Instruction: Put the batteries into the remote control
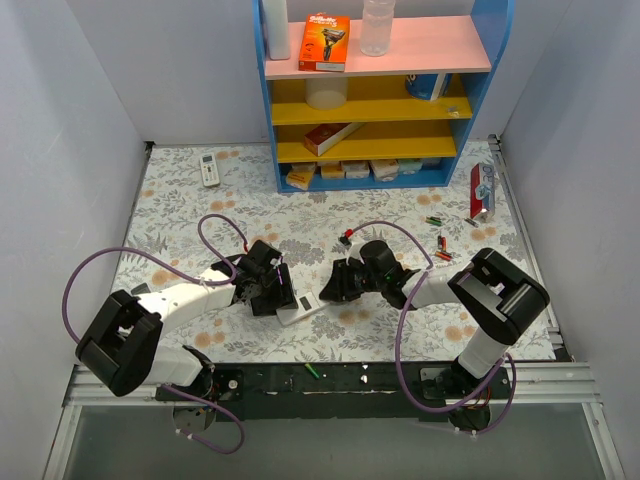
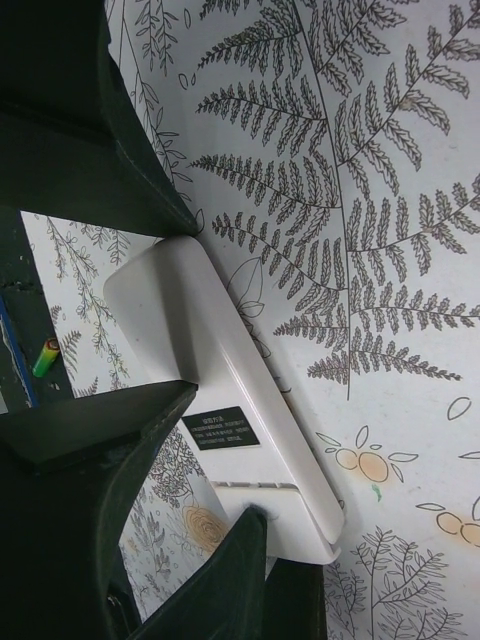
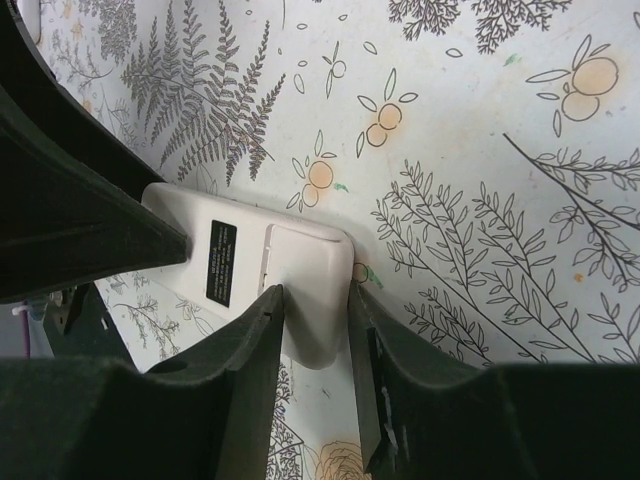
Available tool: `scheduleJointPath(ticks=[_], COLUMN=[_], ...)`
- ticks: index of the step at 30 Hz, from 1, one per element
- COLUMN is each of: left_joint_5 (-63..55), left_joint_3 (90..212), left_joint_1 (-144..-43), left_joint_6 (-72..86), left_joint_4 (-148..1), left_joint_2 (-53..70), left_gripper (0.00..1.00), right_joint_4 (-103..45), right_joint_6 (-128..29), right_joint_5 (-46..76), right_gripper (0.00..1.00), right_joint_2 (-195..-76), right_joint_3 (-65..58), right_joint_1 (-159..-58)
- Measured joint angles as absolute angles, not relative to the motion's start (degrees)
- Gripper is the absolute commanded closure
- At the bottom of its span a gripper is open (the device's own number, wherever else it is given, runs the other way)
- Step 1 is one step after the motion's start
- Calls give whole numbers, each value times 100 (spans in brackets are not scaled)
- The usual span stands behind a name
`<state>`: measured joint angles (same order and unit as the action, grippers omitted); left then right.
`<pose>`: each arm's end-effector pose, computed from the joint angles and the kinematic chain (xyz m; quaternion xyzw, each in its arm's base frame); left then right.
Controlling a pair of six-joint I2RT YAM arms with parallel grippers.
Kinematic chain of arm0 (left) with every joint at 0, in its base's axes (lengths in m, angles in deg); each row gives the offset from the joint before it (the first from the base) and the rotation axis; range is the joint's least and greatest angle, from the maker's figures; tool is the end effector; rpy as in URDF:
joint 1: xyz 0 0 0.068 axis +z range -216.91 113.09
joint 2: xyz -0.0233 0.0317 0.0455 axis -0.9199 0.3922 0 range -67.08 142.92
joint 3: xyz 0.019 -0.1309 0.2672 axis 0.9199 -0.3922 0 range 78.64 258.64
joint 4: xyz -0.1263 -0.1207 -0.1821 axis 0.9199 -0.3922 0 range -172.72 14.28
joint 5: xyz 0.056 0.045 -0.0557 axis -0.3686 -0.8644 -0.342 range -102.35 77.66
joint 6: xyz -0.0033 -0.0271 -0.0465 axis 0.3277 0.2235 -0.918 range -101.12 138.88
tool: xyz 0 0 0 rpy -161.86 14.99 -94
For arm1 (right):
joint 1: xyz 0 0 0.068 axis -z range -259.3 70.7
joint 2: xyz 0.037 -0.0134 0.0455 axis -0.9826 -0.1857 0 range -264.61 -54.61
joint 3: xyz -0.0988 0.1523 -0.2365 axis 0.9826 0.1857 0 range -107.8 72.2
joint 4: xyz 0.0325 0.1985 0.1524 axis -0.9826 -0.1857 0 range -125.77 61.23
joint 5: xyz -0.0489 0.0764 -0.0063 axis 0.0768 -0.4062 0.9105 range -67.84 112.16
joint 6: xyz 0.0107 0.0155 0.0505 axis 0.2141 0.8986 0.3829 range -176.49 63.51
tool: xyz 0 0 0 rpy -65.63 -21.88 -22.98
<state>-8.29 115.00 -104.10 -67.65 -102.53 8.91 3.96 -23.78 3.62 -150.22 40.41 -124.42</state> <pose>0.1682 -0.1307 0.1908 -0.4017 0.8921 -0.1963 0.0657 0.2025 0.2194 0.1619 -0.1717 0.8458 0.4140 0.2895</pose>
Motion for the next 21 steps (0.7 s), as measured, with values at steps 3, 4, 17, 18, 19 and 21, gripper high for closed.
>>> scheduleJointPath(ticks=[3,4,17,18,19,21], left_joint_5=[-827,-827,-831,-831,-831,-829], left_joint_3=[11513,11513,11526,11526,11526,11526], left_joint_1=[-10410,-10410,-10407,-10407,-10407,-10407], left_joint_6=[-6743,-6738,-6675,-6668,-6660,-6644], left_joint_4=[-10268,-10266,-10220,-10218,-10218,-10218], left_joint_2=[910,910,959,959,959,961], left_gripper=[41,42,45,45,45,45], right_joint_4=[169,62,-1728,-1903,-2012,-2266], right_joint_6=[-2394,-2405,-2735,-2778,-2809,-2877], right_joint_5=[362,381,1015,1076,1120,1199], right_gripper=[56,55,49,49,50,51], right_joint_2=[-15000,-14987,-14699,-14699,-14699,-14699], right_joint_3=[3934,3888,3193,3108,3058,2942], right_joint_1=[-12444,-12449,-12479,-12479,-12479,-12479])
